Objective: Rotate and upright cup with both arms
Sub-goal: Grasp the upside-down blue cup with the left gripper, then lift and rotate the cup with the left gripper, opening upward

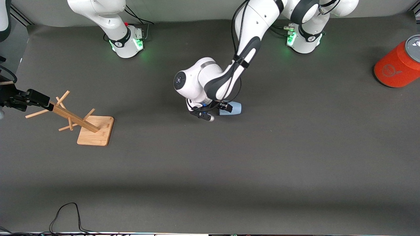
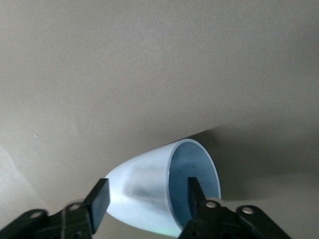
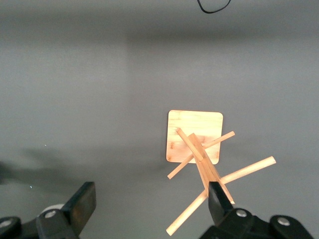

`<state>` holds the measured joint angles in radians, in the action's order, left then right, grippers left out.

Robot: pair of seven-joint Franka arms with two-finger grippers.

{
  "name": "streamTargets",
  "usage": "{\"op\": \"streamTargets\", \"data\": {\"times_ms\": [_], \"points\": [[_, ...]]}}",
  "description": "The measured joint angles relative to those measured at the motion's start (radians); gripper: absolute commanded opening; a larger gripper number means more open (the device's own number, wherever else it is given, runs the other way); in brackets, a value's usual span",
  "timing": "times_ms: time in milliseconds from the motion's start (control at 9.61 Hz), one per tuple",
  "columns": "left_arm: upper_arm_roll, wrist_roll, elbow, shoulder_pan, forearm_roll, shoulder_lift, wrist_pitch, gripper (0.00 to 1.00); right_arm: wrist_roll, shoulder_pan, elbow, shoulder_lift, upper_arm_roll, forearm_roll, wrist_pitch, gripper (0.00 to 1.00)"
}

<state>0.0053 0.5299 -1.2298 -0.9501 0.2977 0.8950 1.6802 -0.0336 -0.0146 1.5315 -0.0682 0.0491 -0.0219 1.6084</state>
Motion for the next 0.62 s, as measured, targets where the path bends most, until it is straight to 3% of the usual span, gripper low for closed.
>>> {"op": "streamTargets", "data": {"times_ms": [104,624], "points": [[0.0,-0.01,-0.007,-0.009,0.015,0.004,0.002,0.03,-0.012,0.0,0.0,0.0,0.0,0.002,0.0,1.0],[0.014,-0.119,0.02,-0.01,0.042,-0.013,-0.033,0.0,-0.024,0.0,0.0,0.0,0.0,0.003,0.0,1.0]]}}
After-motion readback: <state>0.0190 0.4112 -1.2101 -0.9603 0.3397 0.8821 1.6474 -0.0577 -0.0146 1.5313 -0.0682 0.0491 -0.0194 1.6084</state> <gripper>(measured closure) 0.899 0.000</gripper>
